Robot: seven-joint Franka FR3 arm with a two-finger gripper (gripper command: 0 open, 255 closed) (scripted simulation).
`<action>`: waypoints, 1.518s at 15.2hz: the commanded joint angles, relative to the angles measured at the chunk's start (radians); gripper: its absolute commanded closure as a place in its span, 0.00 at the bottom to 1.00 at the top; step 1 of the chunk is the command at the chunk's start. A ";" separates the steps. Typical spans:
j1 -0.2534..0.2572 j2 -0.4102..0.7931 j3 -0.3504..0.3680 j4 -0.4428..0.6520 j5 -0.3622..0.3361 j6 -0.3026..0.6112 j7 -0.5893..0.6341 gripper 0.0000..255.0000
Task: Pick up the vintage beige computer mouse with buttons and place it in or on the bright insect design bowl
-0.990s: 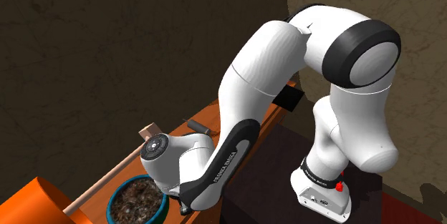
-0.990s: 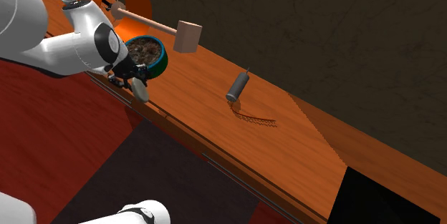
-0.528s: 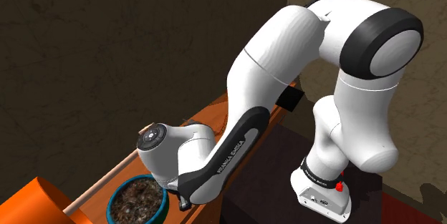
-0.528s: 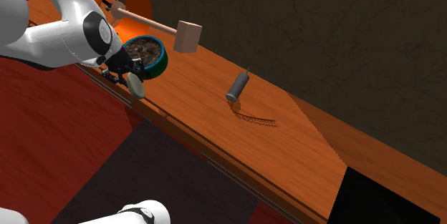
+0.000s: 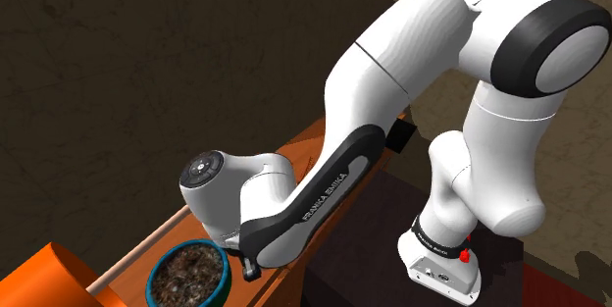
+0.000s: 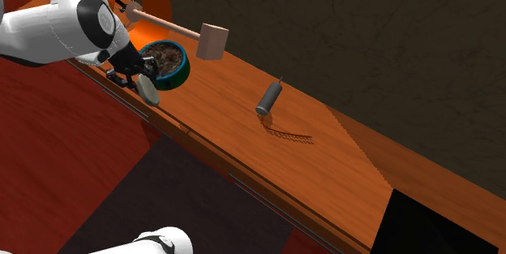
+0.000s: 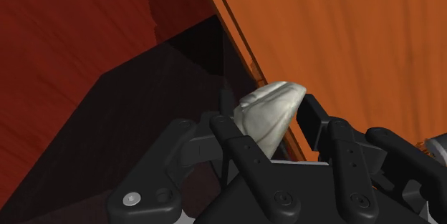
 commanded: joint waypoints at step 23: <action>-0.024 0.498 -0.014 0.766 0.005 -0.267 -0.052 1.00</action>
